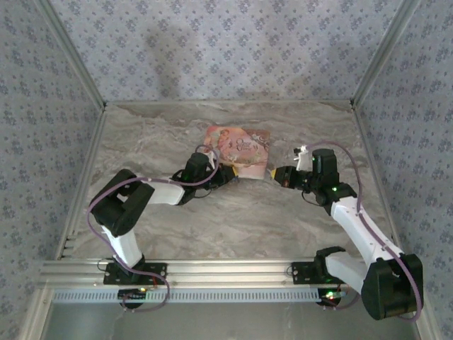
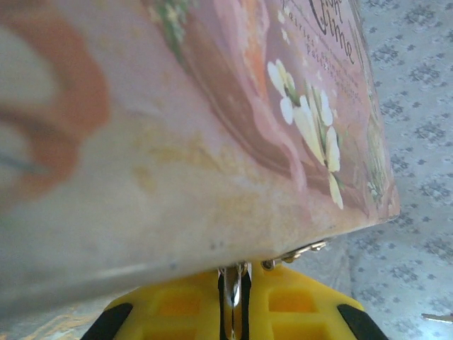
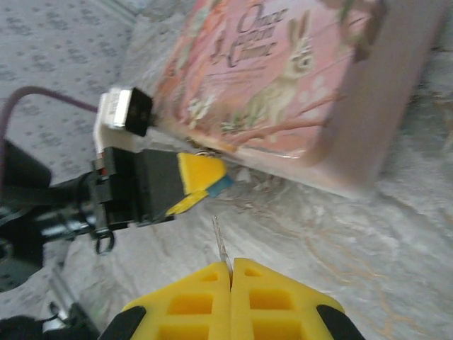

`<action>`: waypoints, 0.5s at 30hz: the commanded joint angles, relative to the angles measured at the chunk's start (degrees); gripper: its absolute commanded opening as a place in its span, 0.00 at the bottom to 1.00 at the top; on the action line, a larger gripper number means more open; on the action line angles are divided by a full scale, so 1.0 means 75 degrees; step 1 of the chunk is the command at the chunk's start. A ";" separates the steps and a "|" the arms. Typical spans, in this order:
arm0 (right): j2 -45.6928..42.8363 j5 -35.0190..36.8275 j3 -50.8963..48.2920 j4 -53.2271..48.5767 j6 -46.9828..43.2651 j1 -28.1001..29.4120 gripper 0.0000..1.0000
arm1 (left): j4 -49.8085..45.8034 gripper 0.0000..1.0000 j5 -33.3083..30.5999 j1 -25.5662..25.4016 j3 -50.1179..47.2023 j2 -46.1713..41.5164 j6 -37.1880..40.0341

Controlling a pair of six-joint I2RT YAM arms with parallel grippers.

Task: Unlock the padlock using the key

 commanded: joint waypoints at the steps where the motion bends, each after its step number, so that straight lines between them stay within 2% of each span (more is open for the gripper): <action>1: -0.0054 -0.1189 -0.0211 0.0677 0.0458 0.0029 0.00 | 0.0958 0.07 0.1009 0.0038 0.0306 0.0120 -0.0536; 6: 0.0063 -0.1782 -0.0450 0.1154 0.0751 -0.0016 0.00 | 0.0887 0.06 0.1528 0.0150 0.0482 0.0137 -0.0668; 11: 0.0135 -0.2187 -0.0803 0.2019 0.1425 -0.0041 0.00 | 0.0801 0.07 0.1517 0.0256 0.0494 0.0101 -0.0830; 15: 0.0096 -0.2112 -0.1012 0.2271 0.1714 -0.0058 0.00 | 0.0592 0.07 0.1398 0.0286 0.0597 0.0009 -0.0837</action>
